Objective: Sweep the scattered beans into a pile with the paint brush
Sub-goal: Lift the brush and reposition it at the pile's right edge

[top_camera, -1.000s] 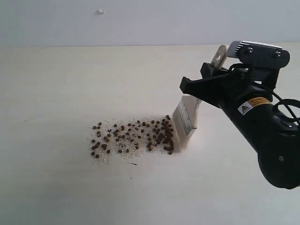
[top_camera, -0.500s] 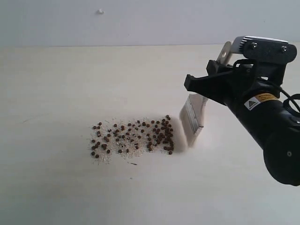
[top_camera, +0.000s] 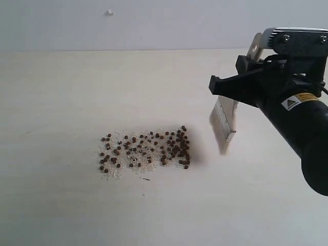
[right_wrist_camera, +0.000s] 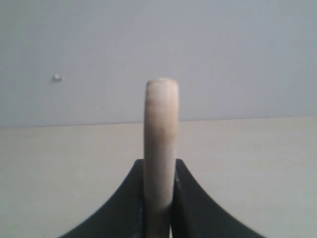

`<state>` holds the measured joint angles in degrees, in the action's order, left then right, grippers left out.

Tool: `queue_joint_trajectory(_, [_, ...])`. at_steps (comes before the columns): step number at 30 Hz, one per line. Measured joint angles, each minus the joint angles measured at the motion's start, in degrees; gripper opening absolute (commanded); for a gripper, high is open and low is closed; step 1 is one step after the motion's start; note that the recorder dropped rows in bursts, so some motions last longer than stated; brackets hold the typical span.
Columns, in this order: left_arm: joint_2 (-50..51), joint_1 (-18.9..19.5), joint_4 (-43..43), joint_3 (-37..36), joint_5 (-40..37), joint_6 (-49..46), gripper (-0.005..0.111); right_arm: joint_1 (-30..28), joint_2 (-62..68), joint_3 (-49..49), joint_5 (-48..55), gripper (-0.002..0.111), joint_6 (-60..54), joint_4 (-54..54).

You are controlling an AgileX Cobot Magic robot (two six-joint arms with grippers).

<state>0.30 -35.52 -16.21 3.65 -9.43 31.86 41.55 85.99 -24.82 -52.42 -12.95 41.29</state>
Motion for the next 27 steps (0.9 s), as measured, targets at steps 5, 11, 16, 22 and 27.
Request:
queue_joint_trajectory(5, [0.00,0.00,0.00,0.00,0.00,0.00,0.000,0.00,2.25,0.00,0.21,0.000,0.00,0.34])
queue_joint_trajectory(11, [0.00,0.00,0.00,0.00,0.00,0.00,0.000,0.00,3.27,0.11,0.35,0.000,0.00,2.30])
queue_joint_trajectory(16, [0.00,0.00,0.00,0.00,0.00,0.00,0.000,0.00,1.84,3.88,-5.77,0.000,7.33,-0.71])
queue_joint_trajectory(22, [0.00,0.00,0.00,0.00,0.00,0.00,0.000,0.00,0.52,5.64,-9.72,0.000,15.60,-10.16])
queue_joint_trajectory(27, [0.00,0.00,0.00,0.00,0.00,0.00,0.000,0.00,0.52,4.00,-8.68,0.000,8.96,-10.49])
